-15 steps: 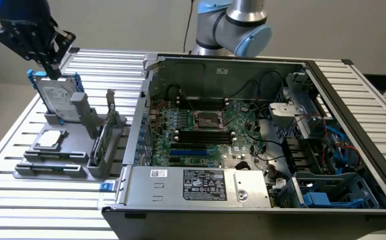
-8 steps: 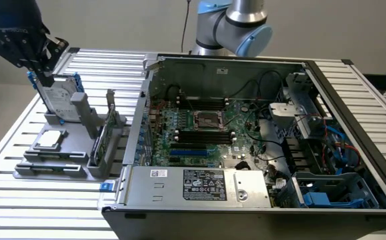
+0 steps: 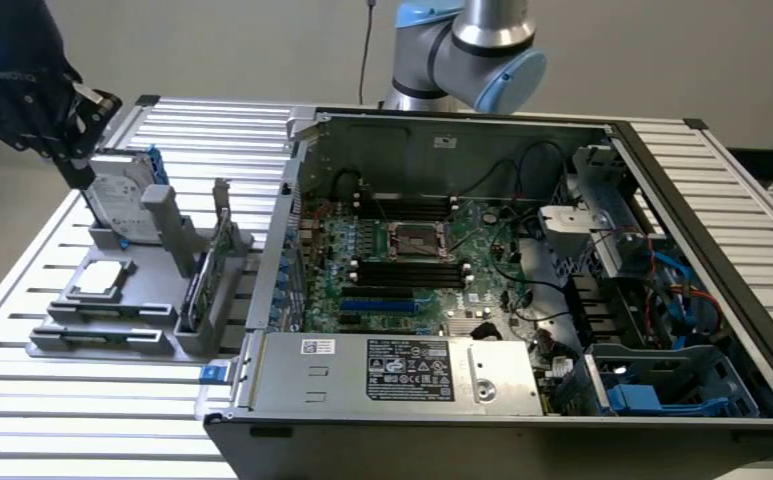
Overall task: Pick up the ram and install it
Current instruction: 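Reach for the ram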
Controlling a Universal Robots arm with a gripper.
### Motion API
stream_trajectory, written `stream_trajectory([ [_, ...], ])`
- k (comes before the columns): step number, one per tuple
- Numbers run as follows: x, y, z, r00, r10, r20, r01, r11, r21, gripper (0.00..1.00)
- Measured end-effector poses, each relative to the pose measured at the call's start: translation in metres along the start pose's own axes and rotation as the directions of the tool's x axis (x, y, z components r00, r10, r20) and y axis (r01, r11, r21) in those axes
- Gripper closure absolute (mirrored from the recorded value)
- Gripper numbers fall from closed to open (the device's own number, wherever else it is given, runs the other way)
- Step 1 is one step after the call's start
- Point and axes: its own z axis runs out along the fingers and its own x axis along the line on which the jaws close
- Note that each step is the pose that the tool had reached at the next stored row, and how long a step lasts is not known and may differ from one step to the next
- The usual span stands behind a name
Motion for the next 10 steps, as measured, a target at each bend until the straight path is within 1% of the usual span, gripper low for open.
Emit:
stream_trajectory([
  [4, 0.003, -0.0072, 0.0022, 1.0000, 0.000, -0.0038, 0.000, 1.0000, 0.0003, 0.89],
  [10, 0.006, -0.0167, 0.0058, 0.9999, 0.000, -0.0114, 0.000, 1.0000, 0.0009, 0.89],
])
